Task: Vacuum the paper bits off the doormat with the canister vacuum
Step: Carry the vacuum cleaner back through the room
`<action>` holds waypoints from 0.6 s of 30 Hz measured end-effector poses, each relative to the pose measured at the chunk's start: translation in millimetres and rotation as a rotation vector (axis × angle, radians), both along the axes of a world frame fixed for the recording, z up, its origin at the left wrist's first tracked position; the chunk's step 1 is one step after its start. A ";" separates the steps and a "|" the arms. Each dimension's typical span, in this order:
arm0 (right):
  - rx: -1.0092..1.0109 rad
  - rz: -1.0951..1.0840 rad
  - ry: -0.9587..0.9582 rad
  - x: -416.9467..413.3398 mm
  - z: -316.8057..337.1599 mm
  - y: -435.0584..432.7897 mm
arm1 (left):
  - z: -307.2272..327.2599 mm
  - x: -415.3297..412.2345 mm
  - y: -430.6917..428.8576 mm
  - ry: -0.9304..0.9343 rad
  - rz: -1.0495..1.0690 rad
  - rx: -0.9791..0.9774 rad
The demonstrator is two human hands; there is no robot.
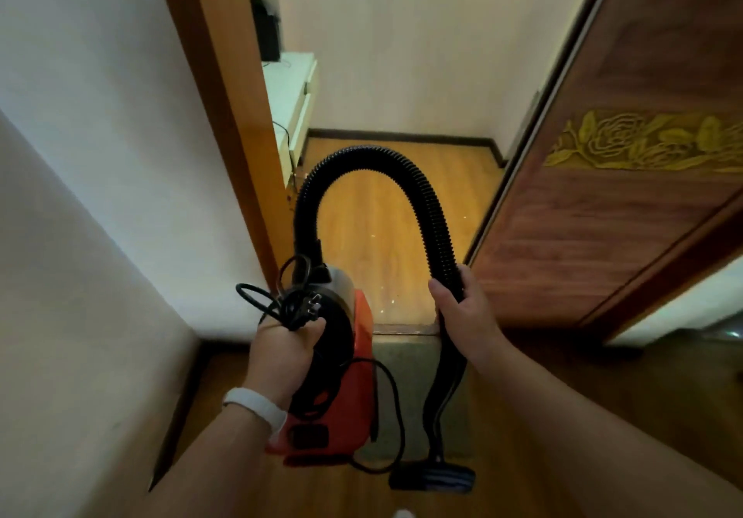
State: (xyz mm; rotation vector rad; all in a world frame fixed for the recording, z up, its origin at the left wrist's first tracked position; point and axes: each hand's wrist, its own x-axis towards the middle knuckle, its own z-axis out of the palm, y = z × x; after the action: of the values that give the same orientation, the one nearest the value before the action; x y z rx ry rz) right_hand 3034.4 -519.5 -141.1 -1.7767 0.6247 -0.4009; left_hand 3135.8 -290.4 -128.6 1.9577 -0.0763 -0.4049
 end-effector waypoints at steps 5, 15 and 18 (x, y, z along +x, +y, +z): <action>-0.082 -0.175 -0.043 -43.3 34.9 0.0 | 14.0 -2.6 -16.1 0.004 -0.172 -0.019; -0.125 -0.759 -0.030 -142.8 94.3 -13.7 | 44.2 -43.2 -68.3 0.086 -0.530 -0.059; -0.087 -0.862 -0.097 -179.6 101.5 -25.0 | 52.4 -63.8 -93.3 0.119 -0.547 -0.093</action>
State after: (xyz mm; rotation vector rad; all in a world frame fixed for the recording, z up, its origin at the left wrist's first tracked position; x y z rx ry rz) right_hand 2854.8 -544.5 -39.6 -1.4778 1.3081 -1.0992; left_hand 3072.0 -383.6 -76.3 1.7976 -0.5509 -0.8564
